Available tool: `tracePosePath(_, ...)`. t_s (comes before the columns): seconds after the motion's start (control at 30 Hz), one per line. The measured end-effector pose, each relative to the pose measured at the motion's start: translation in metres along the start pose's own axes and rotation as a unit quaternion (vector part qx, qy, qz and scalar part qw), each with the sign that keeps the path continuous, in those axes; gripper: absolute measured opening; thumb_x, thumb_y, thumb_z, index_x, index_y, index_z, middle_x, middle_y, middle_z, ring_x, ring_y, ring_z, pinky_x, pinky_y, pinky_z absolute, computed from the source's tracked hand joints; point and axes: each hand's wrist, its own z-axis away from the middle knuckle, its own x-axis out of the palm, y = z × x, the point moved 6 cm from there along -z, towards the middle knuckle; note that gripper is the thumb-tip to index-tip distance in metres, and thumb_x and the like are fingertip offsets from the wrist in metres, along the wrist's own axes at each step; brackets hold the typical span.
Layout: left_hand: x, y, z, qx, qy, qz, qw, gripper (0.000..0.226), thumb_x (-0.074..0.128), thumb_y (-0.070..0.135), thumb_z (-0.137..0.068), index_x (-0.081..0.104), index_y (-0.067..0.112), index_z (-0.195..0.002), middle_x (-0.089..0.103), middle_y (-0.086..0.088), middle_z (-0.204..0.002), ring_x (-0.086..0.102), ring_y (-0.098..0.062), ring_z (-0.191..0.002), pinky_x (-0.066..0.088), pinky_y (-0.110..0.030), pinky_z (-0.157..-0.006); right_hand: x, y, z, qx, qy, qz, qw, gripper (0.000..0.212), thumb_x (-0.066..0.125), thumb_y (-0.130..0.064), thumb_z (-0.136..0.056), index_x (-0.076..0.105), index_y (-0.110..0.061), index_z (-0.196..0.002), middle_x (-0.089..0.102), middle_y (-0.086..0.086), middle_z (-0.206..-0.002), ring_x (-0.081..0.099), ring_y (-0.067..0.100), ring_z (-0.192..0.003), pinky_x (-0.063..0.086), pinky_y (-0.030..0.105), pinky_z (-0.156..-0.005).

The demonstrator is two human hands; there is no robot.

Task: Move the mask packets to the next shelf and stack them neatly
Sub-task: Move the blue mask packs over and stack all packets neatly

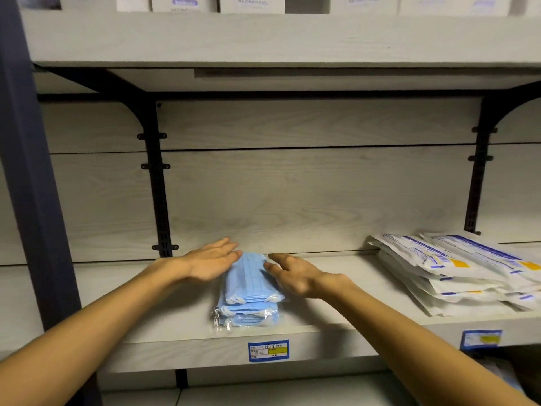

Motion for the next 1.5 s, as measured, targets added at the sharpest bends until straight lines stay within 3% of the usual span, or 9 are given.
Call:
tracePosePath(0.5, 0.028, 0.003, 0.013, -0.002, -0.040, 0.085, 0.996, 0.060, 0.021, 0.046, -0.109, 0.007, 0.022, -0.162, 0.000, 0.003, -0.170, 0.001, -0.014, -0.156, 0.000, -0.033, -0.127, 0.019, -0.023, -0.001, 0.007, 0.004, 0.003, 1.000, 0.060, 0.032, -0.055, -0.103, 0.049, -0.013, -0.143, 0.048, 0.016, -0.147, 0.052, 0.034, -0.127, 0.041, 0.046, -0.110)
tracePosePath(0.67, 0.016, -0.002, 0.013, 0.015, -0.020, 0.074, 0.997, 0.064, 0.019, 0.050, -0.107, 0.002, 0.021, -0.162, -0.006, 0.002, -0.170, -0.006, -0.012, -0.155, -0.006, -0.030, -0.122, 0.002, -0.022, 0.004, -0.021, 0.006, 0.025, 0.999, 0.069, 0.021, -0.055, -0.106, 0.022, -0.013, -0.160, 0.018, 0.009, -0.168, 0.016, 0.025, -0.155, 0.015, 0.041, -0.126)
tracePosePath(0.8, -0.010, 0.008, 0.004, 0.007, 0.000, 0.039, 0.999, 0.068, 0.017, 0.055, -0.106, 0.003, 0.020, -0.162, -0.003, 0.002, -0.170, -0.006, -0.012, -0.156, -0.005, -0.032, -0.124, -0.033, -0.005, 0.011, -0.019, 0.049, 0.091, 0.994, 0.067, 0.024, -0.056, -0.105, 0.027, -0.016, -0.158, 0.023, 0.006, -0.167, 0.018, 0.023, -0.154, 0.020, 0.043, -0.124)
tracePosePath(1.0, -0.023, 0.093, -0.033, 0.053, 0.028, 0.029, 0.998, 0.071, 0.021, 0.057, -0.105, 0.012, 0.015, -0.162, 0.006, -0.003, -0.170, 0.005, -0.019, -0.157, 0.005, -0.035, -0.127, -0.087, 0.040, 0.040, -0.011, 0.113, 0.173, 0.978, 0.062, 0.028, -0.054, -0.106, 0.038, -0.016, -0.154, 0.035, 0.004, -0.161, 0.025, 0.023, -0.151, 0.022, 0.041, -0.121)
tracePosePath(1.2, 0.007, 0.191, -0.079, 0.084, 0.003, 0.048, 0.995, 0.075, 0.021, 0.061, -0.103, 0.017, 0.014, -0.161, 0.014, -0.004, -0.169, 0.016, -0.022, -0.156, 0.014, -0.035, -0.126, -0.155, 0.128, 0.077, 0.080, 0.179, 0.185, 0.963, 0.062, 0.038, -0.052, -0.104, 0.036, -0.017, -0.154, 0.042, 0.010, -0.156, 0.039, 0.031, -0.142, 0.034, 0.043, -0.115)
tracePosePath(1.27, 0.013, 0.217, -0.094, 0.076, 0.006, 0.079, 0.994, 0.072, 0.024, 0.059, -0.103, 0.030, 0.012, -0.156, 0.028, -0.009, -0.165, 0.031, -0.027, -0.150, 0.027, -0.035, -0.121, -0.175, 0.163, 0.088, 0.128, 0.189, 0.161, 0.960, 0.067, 0.042, -0.052, -0.102, 0.029, -0.013, -0.156, 0.043, 0.014, -0.154, 0.041, 0.035, -0.140, 0.037, 0.045, -0.113)
tracePosePath(1.33, 0.021, 0.238, -0.108, 0.057, 0.007, 0.129, 0.990, 0.072, 0.027, 0.068, -0.097, 0.049, 0.013, -0.138, 0.052, -0.015, -0.147, 0.056, -0.032, -0.130, 0.047, -0.037, -0.101, -0.191, 0.199, 0.099, 0.177, 0.177, 0.154, 0.956, 0.066, 0.041, -0.054, -0.102, 0.039, -0.009, -0.150, 0.048, 0.017, -0.150, 0.044, 0.036, -0.137, 0.039, 0.046, -0.111)
tracePosePath(1.43, 0.035, 0.269, -0.121, 0.032, -0.008, 0.232, 0.972, 0.070, 0.029, 0.079, -0.087, 0.053, 0.016, -0.104, 0.065, -0.009, -0.097, 0.075, -0.027, -0.087, 0.056, -0.031, -0.065, -0.200, 0.235, 0.112, 0.217, 0.134, 0.225, 0.940, 0.056, 0.036, -0.061, -0.099, 0.062, -0.012, -0.106, 0.061, 0.017, -0.131, 0.047, 0.035, -0.129, 0.039, 0.044, -0.105)
tracePosePath(1.5, 0.047, 0.288, -0.126, 0.007, -0.041, 0.313, 0.949, 0.068, 0.031, 0.081, -0.085, 0.049, 0.019, -0.105, 0.059, -0.010, -0.093, 0.073, -0.027, -0.074, 0.055, -0.030, -0.058, -0.194, 0.251, 0.115, 0.220, 0.104, 0.242, 0.939, 0.056, 0.035, -0.066, -0.097, 0.059, -0.017, -0.086, 0.066, 0.015, -0.121, 0.048, 0.033, -0.125, 0.033, 0.044, -0.107)
